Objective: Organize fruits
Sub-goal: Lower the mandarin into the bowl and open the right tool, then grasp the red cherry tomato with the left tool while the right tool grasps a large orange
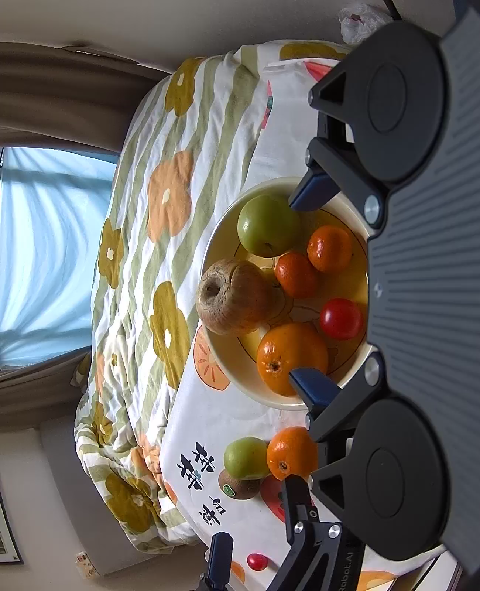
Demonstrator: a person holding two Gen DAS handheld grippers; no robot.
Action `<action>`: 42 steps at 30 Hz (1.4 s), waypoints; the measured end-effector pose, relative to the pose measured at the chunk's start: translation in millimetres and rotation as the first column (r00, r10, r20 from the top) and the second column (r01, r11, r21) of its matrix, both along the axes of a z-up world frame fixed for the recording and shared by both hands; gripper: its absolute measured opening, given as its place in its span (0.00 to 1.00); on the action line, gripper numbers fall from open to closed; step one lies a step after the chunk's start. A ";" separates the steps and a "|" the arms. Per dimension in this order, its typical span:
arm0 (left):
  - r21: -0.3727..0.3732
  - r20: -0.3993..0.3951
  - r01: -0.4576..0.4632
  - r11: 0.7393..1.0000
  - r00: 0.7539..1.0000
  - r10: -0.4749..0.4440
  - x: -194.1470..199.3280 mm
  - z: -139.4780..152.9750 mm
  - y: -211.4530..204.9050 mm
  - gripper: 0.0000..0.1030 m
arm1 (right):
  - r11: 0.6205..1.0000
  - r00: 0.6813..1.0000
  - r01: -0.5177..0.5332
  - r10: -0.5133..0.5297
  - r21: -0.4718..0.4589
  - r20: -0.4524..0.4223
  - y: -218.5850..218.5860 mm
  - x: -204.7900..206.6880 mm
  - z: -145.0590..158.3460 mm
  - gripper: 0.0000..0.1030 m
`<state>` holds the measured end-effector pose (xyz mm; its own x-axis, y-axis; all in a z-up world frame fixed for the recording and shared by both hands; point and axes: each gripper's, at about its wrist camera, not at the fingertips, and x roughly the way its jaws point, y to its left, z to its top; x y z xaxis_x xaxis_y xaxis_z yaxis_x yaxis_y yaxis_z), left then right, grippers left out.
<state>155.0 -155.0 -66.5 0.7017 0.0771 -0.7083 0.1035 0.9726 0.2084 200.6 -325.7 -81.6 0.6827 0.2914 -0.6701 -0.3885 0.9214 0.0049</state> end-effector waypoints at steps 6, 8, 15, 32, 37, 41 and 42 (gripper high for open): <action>-0.008 0.010 -0.017 1.000 1.000 0.017 -16.7 11.5 15.2 0.96 | 1.000 1.000 -0.023 0.023 0.013 0.006 10.2 -19.4 12.0 1.00; -0.030 0.004 -0.020 0.999 1.000 0.020 -21.7 13.9 23.4 0.96 | 1.000 1.000 -0.013 0.013 0.011 0.006 16.6 -24.4 15.9 1.00; -0.066 0.017 -0.031 0.997 0.999 0.032 -40.7 24.5 62.6 0.96 | 0.995 0.999 0.053 -0.053 0.080 -0.005 45.0 -42.3 31.7 1.00; -0.056 -0.022 -0.099 0.994 0.995 0.098 -47.4 -4.5 185.0 0.91 | 0.987 0.988 0.151 -0.149 0.047 -0.048 148.2 -54.5 4.9 1.00; -0.048 -0.069 -0.114 0.992 0.991 0.111 -37.3 -28.0 213.4 0.85 | 0.975 0.973 0.224 -0.223 0.011 -0.062 168.8 -51.2 -15.6 1.00; -0.049 -0.105 -0.123 0.991 0.988 0.117 -31.4 -45.7 230.3 0.78 | 0.964 0.961 0.266 -0.265 0.000 -0.082 176.3 -47.3 -28.5 1.00; -0.050 -0.113 -0.122 0.991 0.987 0.116 -30.4 -50.0 233.8 0.76 | 0.962 0.958 0.275 -0.274 -0.002 -0.089 178.7 -46.4 -31.9 1.00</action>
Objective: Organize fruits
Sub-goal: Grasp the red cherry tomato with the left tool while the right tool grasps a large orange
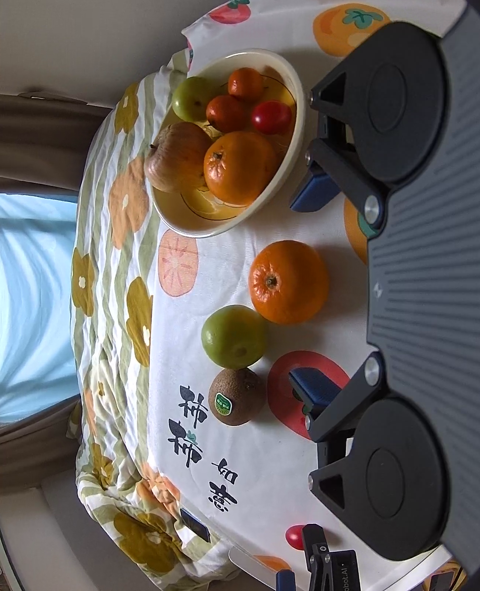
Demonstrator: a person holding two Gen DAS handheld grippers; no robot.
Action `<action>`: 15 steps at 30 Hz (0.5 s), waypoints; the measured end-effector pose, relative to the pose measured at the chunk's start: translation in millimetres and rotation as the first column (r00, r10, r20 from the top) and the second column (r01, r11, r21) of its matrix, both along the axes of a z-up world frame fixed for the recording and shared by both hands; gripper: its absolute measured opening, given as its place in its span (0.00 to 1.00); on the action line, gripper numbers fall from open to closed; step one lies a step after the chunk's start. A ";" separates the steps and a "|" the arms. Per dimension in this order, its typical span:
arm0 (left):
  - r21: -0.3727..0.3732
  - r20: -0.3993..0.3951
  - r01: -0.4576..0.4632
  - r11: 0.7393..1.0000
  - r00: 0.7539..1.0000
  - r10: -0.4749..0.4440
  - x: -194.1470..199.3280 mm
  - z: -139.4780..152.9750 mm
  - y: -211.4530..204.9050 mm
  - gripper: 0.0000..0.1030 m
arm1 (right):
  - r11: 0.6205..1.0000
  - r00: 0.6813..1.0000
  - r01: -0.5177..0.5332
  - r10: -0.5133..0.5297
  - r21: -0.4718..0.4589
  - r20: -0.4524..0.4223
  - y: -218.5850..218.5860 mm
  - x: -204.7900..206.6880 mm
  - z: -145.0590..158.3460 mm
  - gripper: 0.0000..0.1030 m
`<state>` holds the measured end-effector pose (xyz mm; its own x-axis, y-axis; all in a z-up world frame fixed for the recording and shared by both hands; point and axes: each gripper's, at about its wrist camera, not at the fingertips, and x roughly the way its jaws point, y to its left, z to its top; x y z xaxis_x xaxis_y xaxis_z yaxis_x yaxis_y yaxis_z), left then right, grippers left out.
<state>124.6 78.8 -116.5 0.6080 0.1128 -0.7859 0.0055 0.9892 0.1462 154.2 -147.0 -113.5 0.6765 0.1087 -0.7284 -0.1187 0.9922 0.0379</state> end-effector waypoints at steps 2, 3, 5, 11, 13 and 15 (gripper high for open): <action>-0.007 -0.013 0.002 1.000 1.000 -0.002 1.9 -6.1 3.9 0.69 | 1.000 1.000 0.013 -0.013 -0.003 -0.004 3.4 1.5 -3.7 1.00; -0.010 -0.018 0.004 1.000 1.000 -0.004 3.0 -8.8 5.5 0.66 | 1.000 1.000 0.018 -0.018 -0.007 -0.005 5.0 2.4 -5.0 1.00; -0.014 -0.023 0.008 1.000 1.000 -0.008 3.9 -13.3 6.8 0.63 | 1.000 1.000 0.028 -0.028 -0.014 -0.006 7.0 3.6 -7.7 1.00; -0.044 -0.024 0.015 0.999 1.000 -0.016 4.6 -17.4 8.4 0.53 | 0.998 0.998 0.053 -0.053 -0.021 -0.013 9.6 6.5 -13.0 1.00; -0.046 -0.019 0.013 0.999 1.000 -0.014 4.1 -17.2 9.2 0.47 | 0.998 0.998 0.062 -0.062 -0.025 -0.016 10.4 7.3 -13.6 1.00; -0.055 -0.018 0.015 0.998 1.000 -0.016 3.4 -16.8 9.8 0.34 | 0.997 0.998 0.067 -0.068 -0.028 -0.017 10.8 8.3 -14.4 1.00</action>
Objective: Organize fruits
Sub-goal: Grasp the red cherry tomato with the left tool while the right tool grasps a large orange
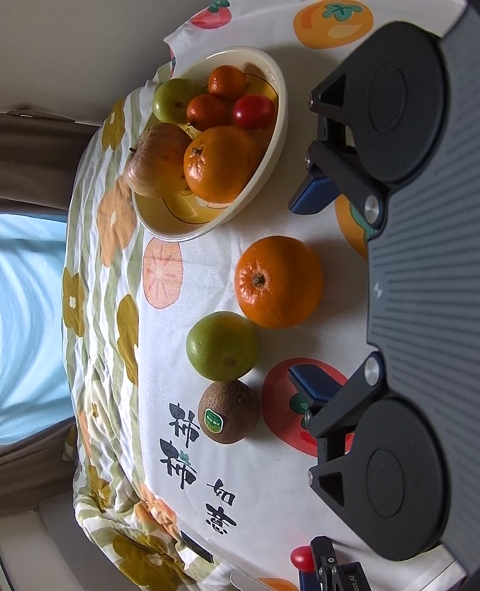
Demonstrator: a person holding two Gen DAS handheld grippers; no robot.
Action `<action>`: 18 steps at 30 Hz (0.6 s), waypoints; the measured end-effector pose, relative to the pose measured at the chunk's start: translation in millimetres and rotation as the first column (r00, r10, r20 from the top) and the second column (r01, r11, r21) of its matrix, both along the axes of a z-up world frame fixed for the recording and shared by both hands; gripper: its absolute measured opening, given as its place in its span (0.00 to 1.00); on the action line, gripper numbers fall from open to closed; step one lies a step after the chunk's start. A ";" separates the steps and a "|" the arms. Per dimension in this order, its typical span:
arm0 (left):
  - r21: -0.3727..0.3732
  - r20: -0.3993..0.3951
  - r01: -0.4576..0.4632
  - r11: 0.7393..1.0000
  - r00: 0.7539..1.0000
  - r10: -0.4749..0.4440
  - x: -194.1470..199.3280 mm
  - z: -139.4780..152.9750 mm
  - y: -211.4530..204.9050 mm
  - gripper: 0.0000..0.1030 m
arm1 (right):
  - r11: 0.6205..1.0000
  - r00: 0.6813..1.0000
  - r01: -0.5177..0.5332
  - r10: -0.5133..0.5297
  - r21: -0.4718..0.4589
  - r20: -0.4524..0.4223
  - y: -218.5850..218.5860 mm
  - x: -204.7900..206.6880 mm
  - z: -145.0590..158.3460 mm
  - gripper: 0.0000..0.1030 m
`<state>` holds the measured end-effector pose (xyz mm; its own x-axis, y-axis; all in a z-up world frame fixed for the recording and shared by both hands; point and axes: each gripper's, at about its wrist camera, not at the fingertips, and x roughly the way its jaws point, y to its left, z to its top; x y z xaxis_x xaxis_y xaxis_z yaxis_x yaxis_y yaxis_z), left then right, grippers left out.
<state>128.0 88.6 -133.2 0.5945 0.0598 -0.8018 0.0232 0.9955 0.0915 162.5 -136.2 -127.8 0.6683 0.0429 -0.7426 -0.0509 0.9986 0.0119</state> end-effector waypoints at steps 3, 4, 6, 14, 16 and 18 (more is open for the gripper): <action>0.001 -0.001 0.004 1.000 1.000 -0.004 -0.2 0.2 0.4 0.34 | 1.000 1.000 0.006 -0.006 0.006 0.000 0.2 1.7 -0.5 1.00; -0.005 -0.005 0.001 1.000 1.000 -0.001 0.2 0.6 1.1 0.34 | 1.000 1.000 0.006 -0.006 0.007 0.000 0.4 2.5 -0.8 1.00; -0.018 -0.010 -0.008 1.000 1.000 0.007 0.5 1.5 3.4 0.34 | 1.000 1.000 0.004 -0.004 0.005 -0.005 1.3 4.7 -2.1 0.94; -0.016 -0.015 -0.011 1.000 1.000 0.010 -3.0 1.4 6.8 0.34 | 1.000 1.000 0.008 -0.008 0.000 -0.018 2.3 13.8 -8.0 0.85; -0.018 -0.015 -0.017 1.000 1.000 0.016 -2.8 1.6 6.8 0.34 | 1.000 1.000 0.009 -0.009 0.001 -0.022 1.7 15.8 -9.7 0.82; -0.020 -0.015 -0.021 1.000 1.000 0.021 -3.9 1.7 7.4 0.34 | 1.000 1.000 0.015 -0.015 0.002 -0.023 0.6 17.4 -11.1 0.79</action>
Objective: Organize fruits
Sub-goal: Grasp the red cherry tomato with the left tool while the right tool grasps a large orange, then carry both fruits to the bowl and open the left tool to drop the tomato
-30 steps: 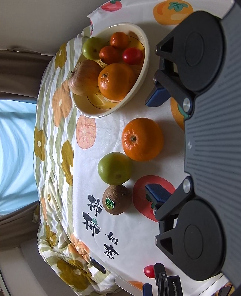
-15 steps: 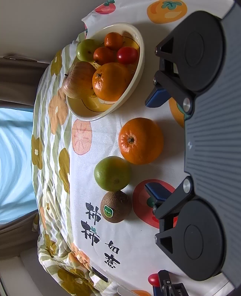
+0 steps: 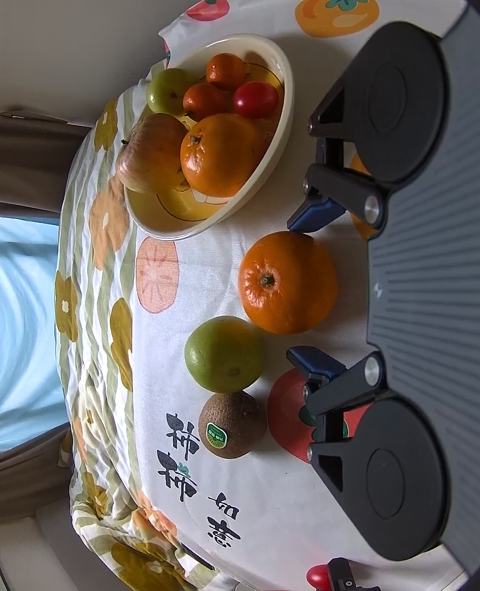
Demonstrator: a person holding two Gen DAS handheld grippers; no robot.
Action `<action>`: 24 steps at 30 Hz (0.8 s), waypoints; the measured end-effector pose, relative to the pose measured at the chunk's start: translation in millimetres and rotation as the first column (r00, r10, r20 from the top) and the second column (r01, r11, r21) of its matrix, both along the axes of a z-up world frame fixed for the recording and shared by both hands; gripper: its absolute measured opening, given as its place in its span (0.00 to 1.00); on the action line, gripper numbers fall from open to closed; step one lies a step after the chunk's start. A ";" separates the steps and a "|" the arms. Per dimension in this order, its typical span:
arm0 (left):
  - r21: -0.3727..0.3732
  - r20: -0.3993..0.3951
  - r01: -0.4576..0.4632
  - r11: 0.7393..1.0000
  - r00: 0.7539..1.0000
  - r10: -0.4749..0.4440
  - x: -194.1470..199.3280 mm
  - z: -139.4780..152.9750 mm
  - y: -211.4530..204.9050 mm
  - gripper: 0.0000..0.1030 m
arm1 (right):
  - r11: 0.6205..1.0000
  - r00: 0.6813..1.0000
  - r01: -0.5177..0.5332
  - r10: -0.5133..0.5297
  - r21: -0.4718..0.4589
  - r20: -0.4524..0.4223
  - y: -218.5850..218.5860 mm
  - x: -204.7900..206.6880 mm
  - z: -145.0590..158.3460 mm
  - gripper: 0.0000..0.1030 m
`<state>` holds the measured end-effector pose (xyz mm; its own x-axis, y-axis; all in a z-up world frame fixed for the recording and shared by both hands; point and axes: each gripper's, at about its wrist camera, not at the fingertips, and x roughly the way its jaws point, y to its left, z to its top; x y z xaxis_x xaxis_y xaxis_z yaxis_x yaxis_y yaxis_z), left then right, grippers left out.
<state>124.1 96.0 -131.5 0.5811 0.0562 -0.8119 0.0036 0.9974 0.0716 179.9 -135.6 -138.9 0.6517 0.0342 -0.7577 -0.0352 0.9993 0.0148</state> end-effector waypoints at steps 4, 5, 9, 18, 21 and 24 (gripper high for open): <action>0.001 0.005 -0.001 1.000 1.000 0.001 -3.2 1.4 -2.0 0.34 | 1.000 1.000 0.016 -0.016 0.018 0.001 -5.0 3.1 -0.4 0.77; 0.001 0.006 0.000 1.000 1.000 0.000 -4.2 2.1 -3.1 0.34 | 1.000 1.000 0.016 -0.016 0.022 0.001 -6.1 4.0 -0.5 0.73; 0.001 0.011 0.001 1.000 1.000 -0.001 -7.3 6.7 -7.8 0.34 | 0.999 1.000 0.014 -0.014 0.038 -0.001 -9.4 4.2 1.3 0.72; 0.005 0.048 0.007 1.000 0.999 -0.008 -14.4 28.2 -27.4 0.34 | 0.997 0.999 -0.031 0.029 0.066 0.023 -19.2 -13.9 17.7 0.71; 0.004 0.063 0.022 1.000 0.998 -0.022 -16.0 36.9 -38.9 0.34 | 0.997 0.999 -0.036 0.034 0.071 0.033 -26.7 -20.5 25.1 0.71; 0.010 0.078 0.046 0.999 0.996 -0.047 -17.1 45.7 -55.1 0.34 | 0.996 0.999 -0.035 0.031 0.081 0.038 -38.8 -27.8 33.7 0.71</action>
